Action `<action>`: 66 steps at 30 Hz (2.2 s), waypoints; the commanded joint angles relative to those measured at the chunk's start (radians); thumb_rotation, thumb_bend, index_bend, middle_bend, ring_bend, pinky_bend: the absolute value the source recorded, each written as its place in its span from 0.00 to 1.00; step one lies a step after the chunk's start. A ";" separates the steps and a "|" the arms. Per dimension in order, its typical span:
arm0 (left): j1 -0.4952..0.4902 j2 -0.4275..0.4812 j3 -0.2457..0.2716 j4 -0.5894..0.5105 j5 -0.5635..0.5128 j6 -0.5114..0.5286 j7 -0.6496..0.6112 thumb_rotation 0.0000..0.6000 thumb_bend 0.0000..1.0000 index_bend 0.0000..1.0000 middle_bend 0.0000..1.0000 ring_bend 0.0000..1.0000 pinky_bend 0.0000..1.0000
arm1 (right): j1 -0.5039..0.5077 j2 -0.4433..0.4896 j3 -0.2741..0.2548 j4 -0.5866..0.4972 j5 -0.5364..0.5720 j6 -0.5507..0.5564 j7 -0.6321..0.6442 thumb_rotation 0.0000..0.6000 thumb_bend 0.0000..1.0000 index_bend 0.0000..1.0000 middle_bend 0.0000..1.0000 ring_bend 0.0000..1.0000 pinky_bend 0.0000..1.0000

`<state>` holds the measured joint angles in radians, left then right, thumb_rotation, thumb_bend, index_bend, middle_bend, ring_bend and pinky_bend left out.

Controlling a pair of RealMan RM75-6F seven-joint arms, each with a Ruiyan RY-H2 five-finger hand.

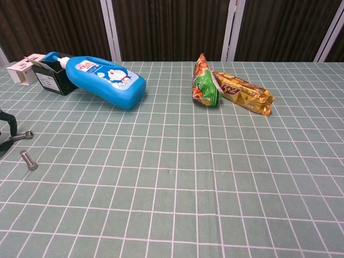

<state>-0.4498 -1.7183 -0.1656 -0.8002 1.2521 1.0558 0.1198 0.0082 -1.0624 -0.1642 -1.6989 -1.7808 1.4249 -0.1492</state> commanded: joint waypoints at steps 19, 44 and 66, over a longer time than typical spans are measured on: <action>-0.001 0.023 -0.005 -0.064 0.023 0.054 -0.004 1.00 0.42 0.54 1.00 1.00 1.00 | 0.002 -0.001 0.001 -0.001 0.006 -0.004 -0.004 1.00 0.27 0.00 0.00 0.00 0.00; 0.000 0.130 0.006 -0.330 0.035 0.110 0.153 1.00 0.41 0.53 1.00 1.00 1.00 | 0.004 0.000 -0.001 -0.001 0.006 -0.006 -0.002 1.00 0.27 0.00 0.00 0.00 0.00; -0.025 0.147 0.015 -0.447 -0.027 0.091 0.350 1.00 0.41 0.51 1.00 1.00 1.00 | 0.005 0.004 0.000 -0.003 0.010 -0.007 0.002 1.00 0.27 0.00 0.00 0.00 0.00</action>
<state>-0.4744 -1.5709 -0.1510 -1.2475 1.2250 1.1466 0.4694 0.0133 -1.0584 -0.1643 -1.7021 -1.7708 1.4177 -0.1468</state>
